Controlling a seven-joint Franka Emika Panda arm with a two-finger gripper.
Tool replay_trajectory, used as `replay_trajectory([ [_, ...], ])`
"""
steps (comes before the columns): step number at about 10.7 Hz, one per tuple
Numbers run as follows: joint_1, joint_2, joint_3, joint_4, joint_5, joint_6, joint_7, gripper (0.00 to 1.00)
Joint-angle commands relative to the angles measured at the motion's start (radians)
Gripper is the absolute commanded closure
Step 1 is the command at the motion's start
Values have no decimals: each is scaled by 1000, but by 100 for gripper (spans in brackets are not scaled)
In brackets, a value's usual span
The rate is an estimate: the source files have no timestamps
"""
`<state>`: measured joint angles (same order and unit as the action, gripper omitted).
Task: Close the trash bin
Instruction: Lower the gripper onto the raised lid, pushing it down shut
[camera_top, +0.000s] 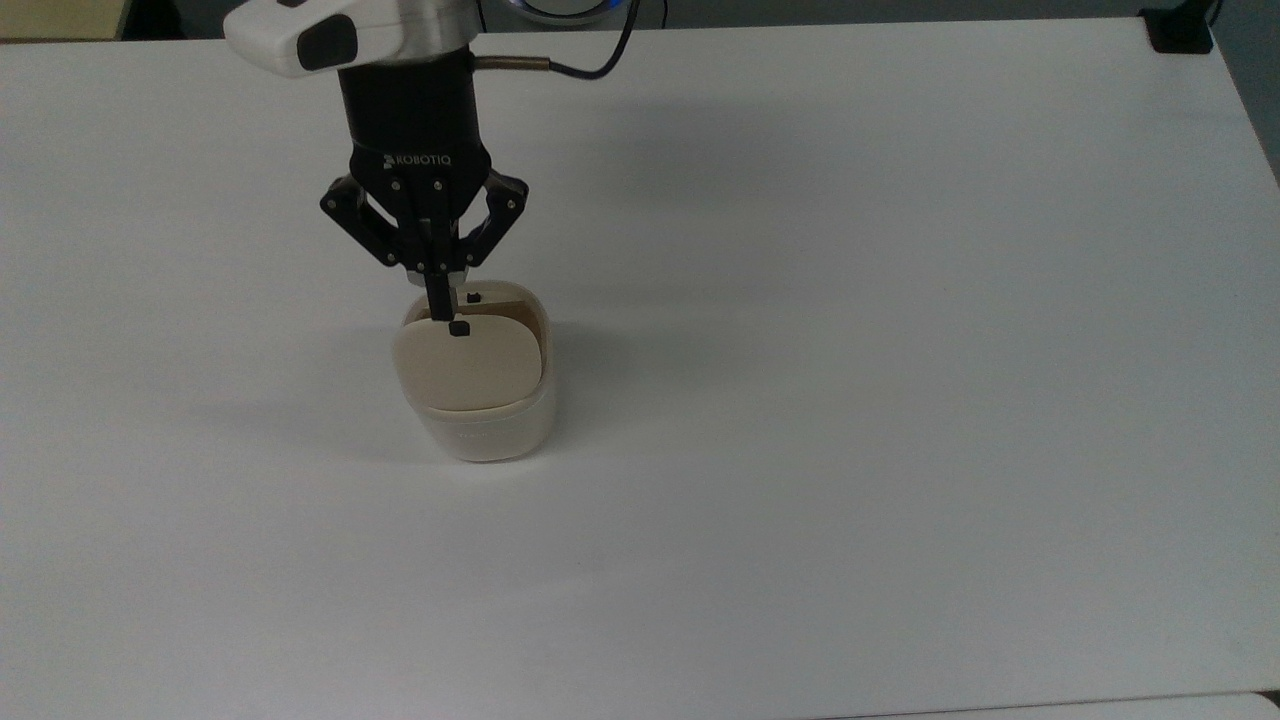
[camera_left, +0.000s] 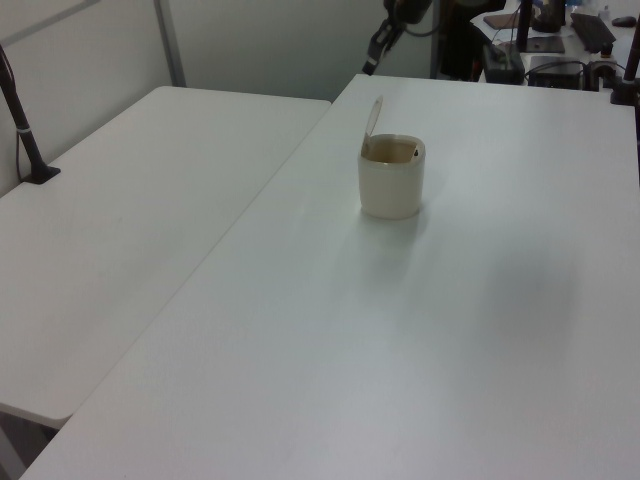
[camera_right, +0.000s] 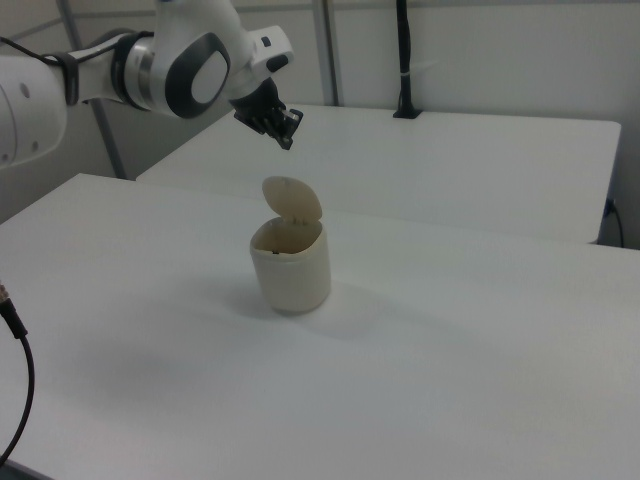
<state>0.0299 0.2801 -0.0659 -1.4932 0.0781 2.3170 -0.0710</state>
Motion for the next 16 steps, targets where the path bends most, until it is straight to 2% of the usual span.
replay_trajectory([
  [1, 7, 63, -3, 24, 19, 65, -18, 100],
  [3, 8, 68, -2, 22, 6, 6, -26, 100],
  [5, 2, 68, -2, 24, 12, -176, -53, 100],
  [7, 4, 67, -2, 24, 14, -267, -72, 100],
  [16, 16, 172, -2, 11, -3, -258, -92, 100],
])
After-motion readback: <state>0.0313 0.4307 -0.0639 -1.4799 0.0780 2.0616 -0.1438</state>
